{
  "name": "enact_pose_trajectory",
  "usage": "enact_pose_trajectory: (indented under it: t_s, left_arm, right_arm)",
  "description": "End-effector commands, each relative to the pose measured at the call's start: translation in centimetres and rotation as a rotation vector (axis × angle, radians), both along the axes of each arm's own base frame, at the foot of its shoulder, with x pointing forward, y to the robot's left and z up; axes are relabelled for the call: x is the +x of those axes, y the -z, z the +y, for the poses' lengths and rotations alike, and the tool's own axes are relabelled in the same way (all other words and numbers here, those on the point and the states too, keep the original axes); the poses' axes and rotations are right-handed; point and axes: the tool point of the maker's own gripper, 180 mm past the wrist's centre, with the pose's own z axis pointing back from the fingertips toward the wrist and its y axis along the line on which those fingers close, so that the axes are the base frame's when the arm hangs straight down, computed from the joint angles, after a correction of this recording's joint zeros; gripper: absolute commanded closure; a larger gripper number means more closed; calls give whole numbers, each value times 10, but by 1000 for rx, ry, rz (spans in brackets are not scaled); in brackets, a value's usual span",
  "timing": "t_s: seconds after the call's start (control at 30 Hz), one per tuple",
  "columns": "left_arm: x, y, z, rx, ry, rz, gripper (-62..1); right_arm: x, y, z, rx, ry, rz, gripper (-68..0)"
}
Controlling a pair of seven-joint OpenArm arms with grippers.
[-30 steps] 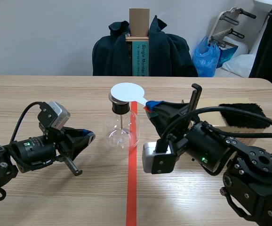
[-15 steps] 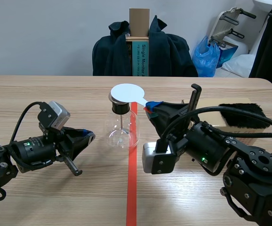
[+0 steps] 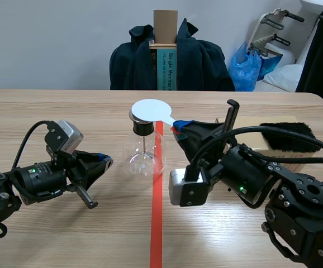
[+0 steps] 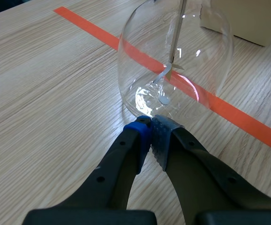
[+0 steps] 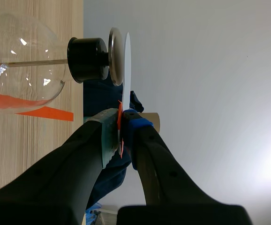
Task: Do the electroscope experiment.
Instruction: 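Hold the plate still at the electroscope, then move the plate toward and away from the electroscope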
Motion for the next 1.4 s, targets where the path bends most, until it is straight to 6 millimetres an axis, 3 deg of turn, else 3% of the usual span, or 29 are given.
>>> enact_pose_trajectory:
  t_s: [0.0,0.9,1.07,1.37]
  left_arm:
    - [9,-17,-5,-39,-2,-48,-30]
    - [9,-17,-5,-39,-2,-49,-30]
    - [9,-17,-5,-39,-2,-49,-30]
    - [9,-17,-5,-39,-2,-49,-30]
  right_arm:
    - [6,-8,-2,4,6,-27,-7]
    - [9,-8,-5,3,33,-26,-7]
    - [20,-7,-16,1,116,-22,-7]
    - [47,-4,-57,-8,390,-7,-7]
